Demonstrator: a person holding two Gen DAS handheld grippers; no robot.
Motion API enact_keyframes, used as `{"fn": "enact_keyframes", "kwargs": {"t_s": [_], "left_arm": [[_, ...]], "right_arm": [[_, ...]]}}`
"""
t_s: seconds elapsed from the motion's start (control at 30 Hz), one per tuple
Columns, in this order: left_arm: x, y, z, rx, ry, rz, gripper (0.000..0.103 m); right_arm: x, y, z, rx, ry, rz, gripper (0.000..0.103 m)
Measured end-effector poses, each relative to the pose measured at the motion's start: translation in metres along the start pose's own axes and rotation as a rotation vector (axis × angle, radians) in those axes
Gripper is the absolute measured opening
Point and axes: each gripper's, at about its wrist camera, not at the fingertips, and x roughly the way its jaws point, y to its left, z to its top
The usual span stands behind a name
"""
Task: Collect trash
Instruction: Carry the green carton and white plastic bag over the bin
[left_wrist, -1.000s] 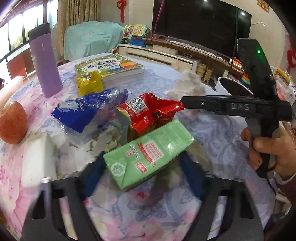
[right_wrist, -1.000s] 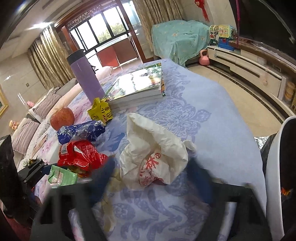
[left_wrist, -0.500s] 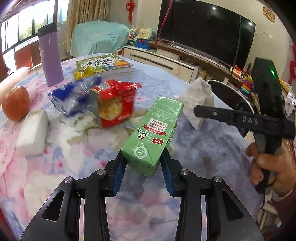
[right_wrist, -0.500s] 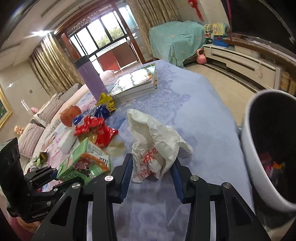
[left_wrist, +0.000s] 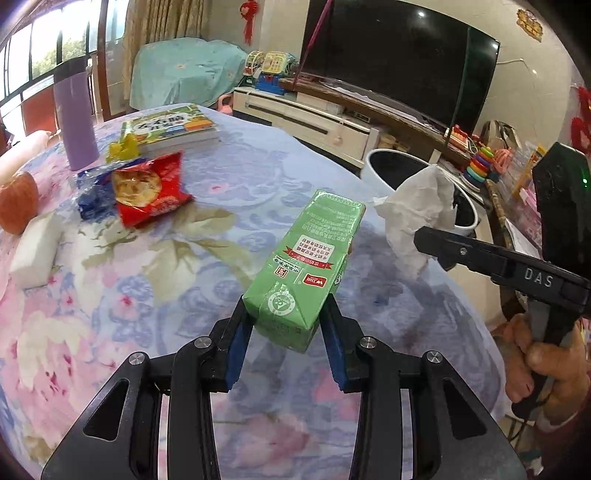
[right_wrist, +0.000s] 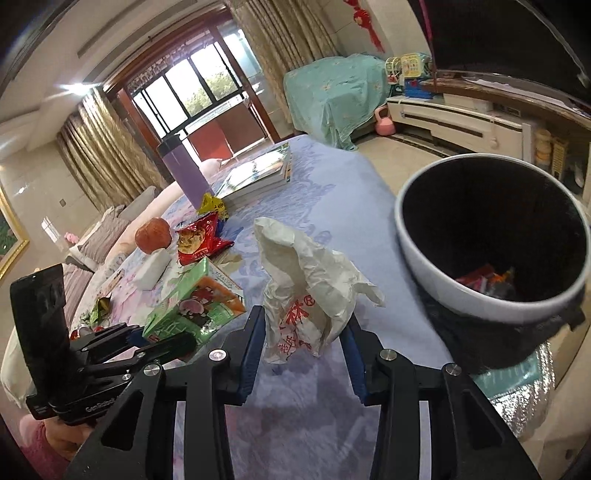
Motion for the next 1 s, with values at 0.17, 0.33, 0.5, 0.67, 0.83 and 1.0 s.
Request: {"fn": "enact_keyframes", "kwargs": {"t_s": [0.17, 0.33, 0.5, 0.67, 0.83, 1.0], "left_arm": [[0.0, -0.016, 0.0, 0.01, 0.004, -0.009, 0.036], [0.0, -0.03, 0.006, 0.031, -0.001, -0.02, 0.035], [0.002, -0.043, 0.01, 0.054, -0.001, -0.031, 0.035], [0.006, -0.055, 0.014, 0.068, 0.001, -0.046, 0.035], [0.01, -0.068, 0.02, 0.094, 0.005, -0.056, 0.035], [0.012, -0.079, 0.027, 0.106, -0.005, -0.063, 0.035]], "right_arm": [[-0.018, -0.009, -0.003, 0.015, -0.028, -0.014, 0.041], [-0.034, -0.016, -0.007, 0.024, -0.059, -0.035, 0.041], [-0.045, -0.027, -0.008, 0.039, -0.08, -0.055, 0.041], [-0.054, -0.038, -0.008, 0.054, -0.092, -0.081, 0.041], [-0.065, -0.048, -0.007, 0.064, -0.11, -0.109, 0.041], [-0.072, -0.056, -0.004, 0.077, -0.127, -0.125, 0.041]]}}
